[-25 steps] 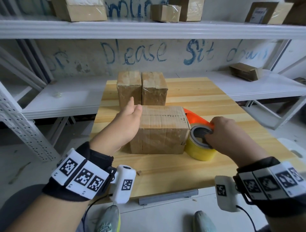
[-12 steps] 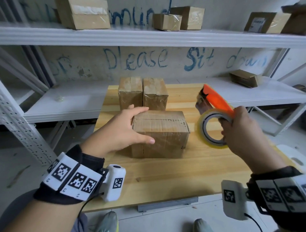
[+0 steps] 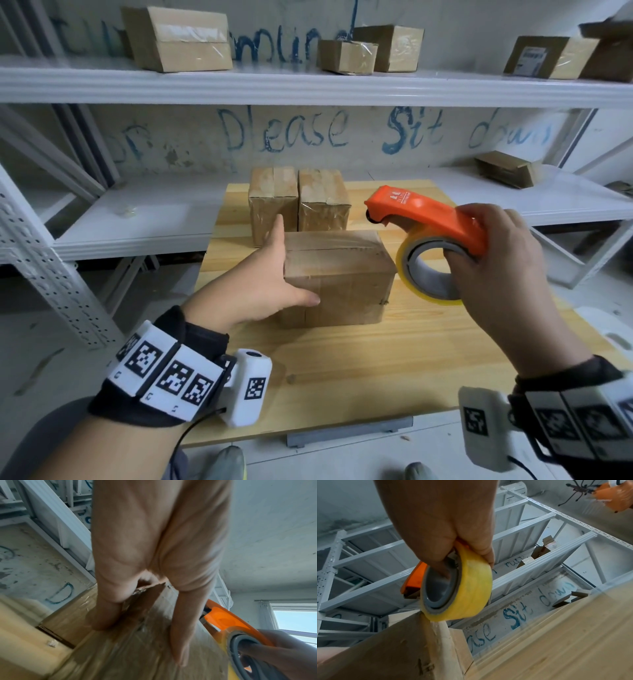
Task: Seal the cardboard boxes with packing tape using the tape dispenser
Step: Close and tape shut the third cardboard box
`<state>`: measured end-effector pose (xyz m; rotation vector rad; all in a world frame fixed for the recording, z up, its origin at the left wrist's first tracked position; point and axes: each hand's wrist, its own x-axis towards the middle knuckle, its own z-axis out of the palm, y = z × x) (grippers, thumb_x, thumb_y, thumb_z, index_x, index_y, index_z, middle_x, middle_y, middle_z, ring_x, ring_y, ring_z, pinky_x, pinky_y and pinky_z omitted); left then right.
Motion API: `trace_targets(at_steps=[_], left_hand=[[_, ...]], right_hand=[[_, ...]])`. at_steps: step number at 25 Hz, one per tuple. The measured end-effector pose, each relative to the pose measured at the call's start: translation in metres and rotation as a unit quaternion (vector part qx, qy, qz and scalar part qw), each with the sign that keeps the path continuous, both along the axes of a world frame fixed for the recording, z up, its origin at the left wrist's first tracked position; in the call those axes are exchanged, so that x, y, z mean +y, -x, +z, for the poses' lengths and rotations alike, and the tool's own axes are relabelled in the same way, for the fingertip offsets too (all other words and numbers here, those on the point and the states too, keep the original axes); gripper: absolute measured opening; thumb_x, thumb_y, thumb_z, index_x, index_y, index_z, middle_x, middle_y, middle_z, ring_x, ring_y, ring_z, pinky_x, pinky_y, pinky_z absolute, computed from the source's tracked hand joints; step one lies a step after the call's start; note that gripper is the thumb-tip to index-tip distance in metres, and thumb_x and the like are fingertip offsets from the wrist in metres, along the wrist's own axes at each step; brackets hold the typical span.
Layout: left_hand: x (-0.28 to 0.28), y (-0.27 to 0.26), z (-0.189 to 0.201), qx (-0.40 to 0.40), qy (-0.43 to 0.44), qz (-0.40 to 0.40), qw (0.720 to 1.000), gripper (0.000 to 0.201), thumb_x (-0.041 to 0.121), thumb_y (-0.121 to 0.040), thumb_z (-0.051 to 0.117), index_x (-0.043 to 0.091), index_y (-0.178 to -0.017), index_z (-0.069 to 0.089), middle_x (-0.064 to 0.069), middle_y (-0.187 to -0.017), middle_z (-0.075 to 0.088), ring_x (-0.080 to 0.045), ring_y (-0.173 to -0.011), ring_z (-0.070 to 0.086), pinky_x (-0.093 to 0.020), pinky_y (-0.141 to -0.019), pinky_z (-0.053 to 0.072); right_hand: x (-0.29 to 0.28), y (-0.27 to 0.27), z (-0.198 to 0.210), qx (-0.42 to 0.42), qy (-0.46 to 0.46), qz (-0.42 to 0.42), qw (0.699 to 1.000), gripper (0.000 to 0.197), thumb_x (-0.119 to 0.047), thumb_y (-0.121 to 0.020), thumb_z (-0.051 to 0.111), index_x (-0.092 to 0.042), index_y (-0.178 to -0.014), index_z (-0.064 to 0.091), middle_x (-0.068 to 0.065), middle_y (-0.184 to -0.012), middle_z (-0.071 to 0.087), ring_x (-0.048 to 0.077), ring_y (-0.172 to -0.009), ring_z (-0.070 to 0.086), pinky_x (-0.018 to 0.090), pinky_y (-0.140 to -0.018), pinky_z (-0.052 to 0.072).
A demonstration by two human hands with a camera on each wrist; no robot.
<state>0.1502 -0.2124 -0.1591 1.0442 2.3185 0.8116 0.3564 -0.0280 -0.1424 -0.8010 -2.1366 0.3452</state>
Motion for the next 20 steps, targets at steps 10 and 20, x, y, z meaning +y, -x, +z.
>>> trace_targets(at_steps=[10,20], left_hand=[[-0.004,-0.014,0.013,0.074,0.016,0.011,0.997,0.113,0.062,-0.059,0.087,0.039,-0.145,0.018,0.007,-0.126,0.043,-0.006,-0.093,0.054,-0.023,-0.068,0.043],[-0.008,-0.02,0.021,0.166,0.149,-0.006,0.975,0.132,0.042,-0.053,0.097,0.044,-0.15,0.008,0.007,-0.12,0.013,-0.024,-0.089,0.059,-0.039,-0.077,0.054]], right_hand=[[0.0,-0.001,0.0,0.025,-0.001,-0.031,0.999,0.04,-0.004,-0.079,0.065,-0.007,-0.119,0.062,0.008,-0.105,0.053,0.013,-0.087,0.039,0.014,-0.072,0.022],[-0.008,0.001,0.003,0.03,0.002,-0.017,0.999,0.039,-0.005,-0.075,0.064,-0.01,-0.114,0.066,0.009,-0.102,0.06,0.013,-0.084,0.043,0.015,-0.07,0.024]])
